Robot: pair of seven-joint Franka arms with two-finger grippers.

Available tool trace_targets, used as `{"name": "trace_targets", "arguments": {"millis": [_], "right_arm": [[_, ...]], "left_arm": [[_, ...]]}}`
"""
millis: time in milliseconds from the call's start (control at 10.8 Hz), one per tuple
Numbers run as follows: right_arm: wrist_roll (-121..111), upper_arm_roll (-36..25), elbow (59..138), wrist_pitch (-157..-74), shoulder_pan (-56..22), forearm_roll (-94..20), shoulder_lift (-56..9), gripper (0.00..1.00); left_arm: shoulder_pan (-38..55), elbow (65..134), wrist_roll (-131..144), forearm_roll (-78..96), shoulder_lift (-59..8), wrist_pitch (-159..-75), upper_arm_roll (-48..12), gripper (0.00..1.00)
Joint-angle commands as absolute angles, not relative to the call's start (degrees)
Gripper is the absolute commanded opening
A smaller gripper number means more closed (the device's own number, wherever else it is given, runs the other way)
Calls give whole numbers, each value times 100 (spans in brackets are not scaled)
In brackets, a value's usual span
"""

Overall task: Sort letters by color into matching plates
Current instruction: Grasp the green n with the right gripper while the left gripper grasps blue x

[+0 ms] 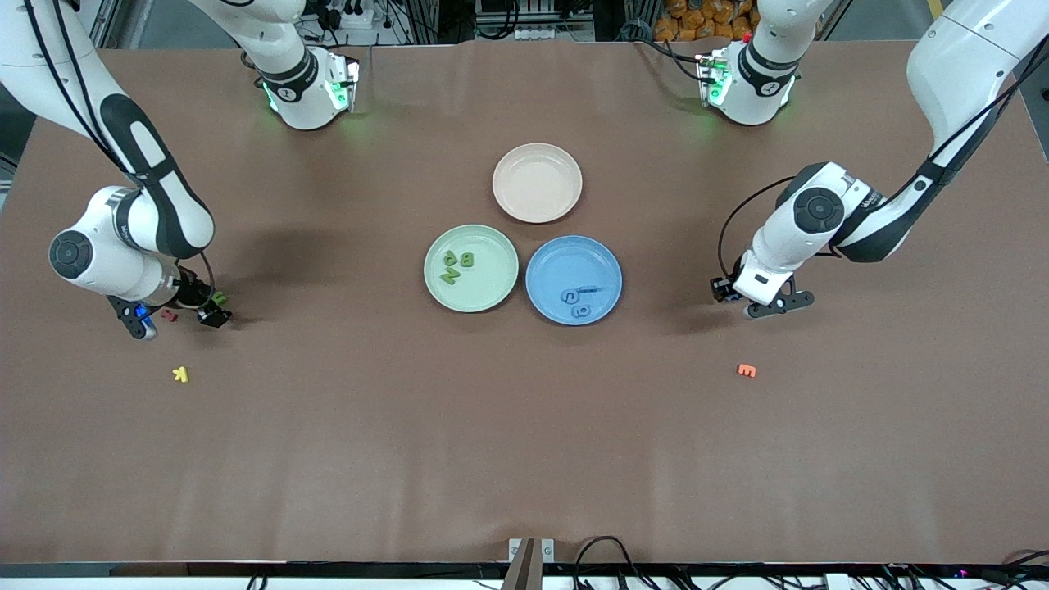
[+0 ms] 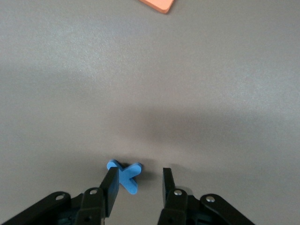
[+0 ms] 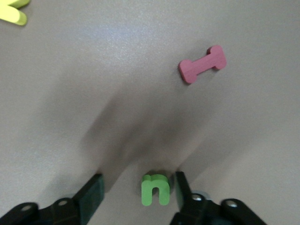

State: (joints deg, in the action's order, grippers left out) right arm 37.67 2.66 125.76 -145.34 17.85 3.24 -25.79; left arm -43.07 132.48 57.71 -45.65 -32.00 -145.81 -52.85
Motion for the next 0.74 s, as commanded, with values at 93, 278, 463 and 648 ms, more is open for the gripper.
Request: {"name": "trace_targets", "arguments": {"millis": [93,278,463,648], "right_arm": [[3700,246,12630,-14546,1775,264,-2575,61],[3691,237,12630,-14572,1775,264,-2575,60],[3700,246,12630,-14572,1775,264,-2566,54],[3691,246,12630,-14572,1784,264,-2540,48]], "left_arm": [[-4604,13500,5774,-5051,-3067,-14914,-5326,46],[-4755,13544,5757,-5343,-3085,-14915,-5326,46],[-4764,13553,5757,-5388,-3120,-14924,-5326,50],[-4755,13544,5766,-5388,-3155,-14924,-5335,55]]}}
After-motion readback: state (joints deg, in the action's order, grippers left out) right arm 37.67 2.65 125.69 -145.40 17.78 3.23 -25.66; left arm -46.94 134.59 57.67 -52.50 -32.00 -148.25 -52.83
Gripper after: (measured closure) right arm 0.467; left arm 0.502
